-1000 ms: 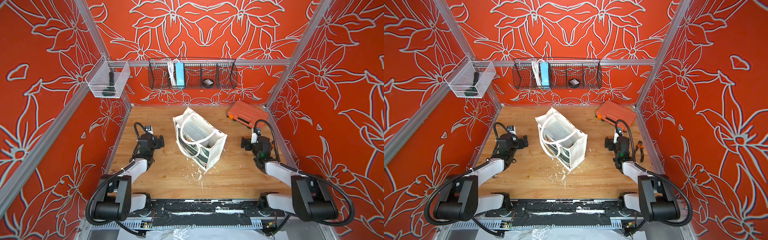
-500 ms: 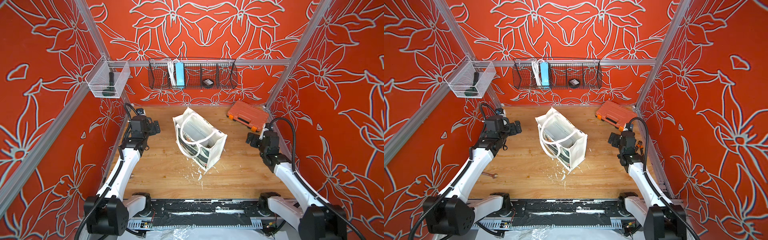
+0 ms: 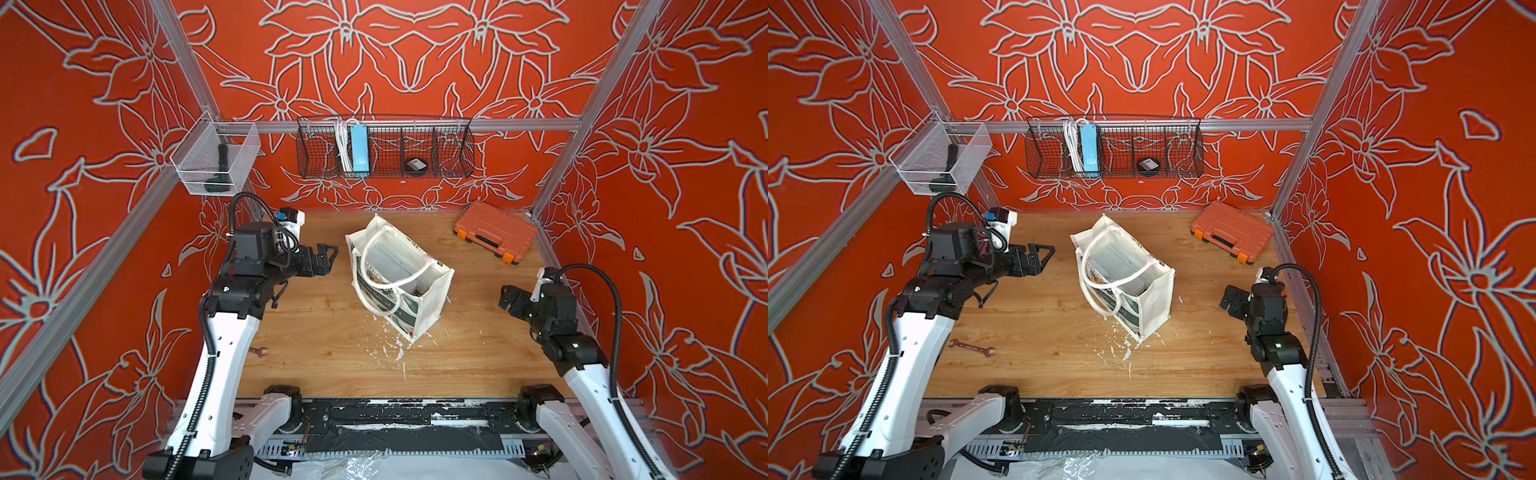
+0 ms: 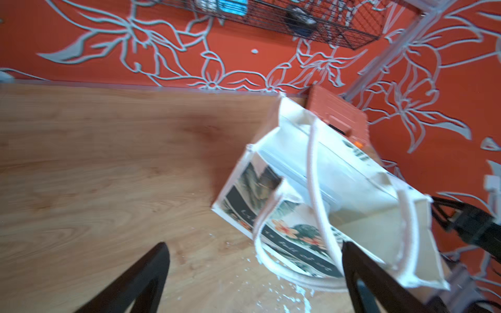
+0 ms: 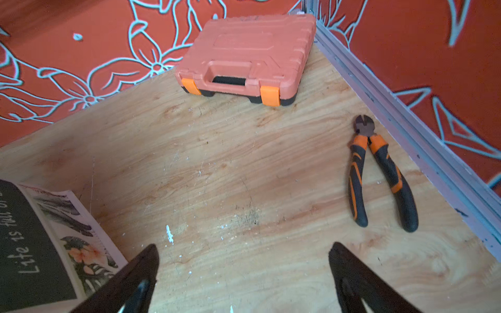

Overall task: Take out the pencil case from the canvas bag
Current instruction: Adjust the canvas bag at the center of the board.

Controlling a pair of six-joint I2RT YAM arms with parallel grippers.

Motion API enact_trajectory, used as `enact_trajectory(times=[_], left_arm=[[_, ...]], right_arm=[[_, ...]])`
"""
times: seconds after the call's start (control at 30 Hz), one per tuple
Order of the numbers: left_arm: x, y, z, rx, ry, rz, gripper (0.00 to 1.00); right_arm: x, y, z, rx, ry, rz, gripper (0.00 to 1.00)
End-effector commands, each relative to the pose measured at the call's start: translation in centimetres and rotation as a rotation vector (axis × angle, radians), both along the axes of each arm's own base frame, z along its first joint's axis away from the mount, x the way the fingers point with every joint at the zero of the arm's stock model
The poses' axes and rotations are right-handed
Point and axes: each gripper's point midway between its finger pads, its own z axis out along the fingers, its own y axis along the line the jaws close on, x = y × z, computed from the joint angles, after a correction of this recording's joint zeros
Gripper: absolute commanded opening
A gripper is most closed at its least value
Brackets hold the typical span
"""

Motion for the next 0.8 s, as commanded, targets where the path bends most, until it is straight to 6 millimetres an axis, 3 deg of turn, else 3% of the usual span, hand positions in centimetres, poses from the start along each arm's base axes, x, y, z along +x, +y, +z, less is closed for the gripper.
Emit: enact_trajectory(times=[0.0,0.13,0.33,0.57,0.77], left_arm=[[-3.5,-3.9,-1.4,-0.097,0.138,-0.212,0.99],[-5.7,-6.8,-1.9,-0.129,0.161,-0.387,0.99],[-6.1,-8.2,-3.9,-0.075,0.162,-0.456,0.98],[-4.3,-8.2,-5.4,-0.041,0.163,-0.404,0.98],[-2.5,-8.9,-5.3,-0.108,0.205,-0.373,0.96]], right_arm=[[-1.6,0.0,-2.3,0.020,0.091,-0.016,0.98],[-1.8,-0.1,-2.5,0.025,0.103,-0.025,0.98],[-1.6,0.5,-3.1,0.038,0.111,0.009,0.98],[-1.8,0.5,-3.4,0.042,0.122,0.007,0.98],[-2.2,0.3,-3.9,0.035,0.137,-0.005,0.98]])
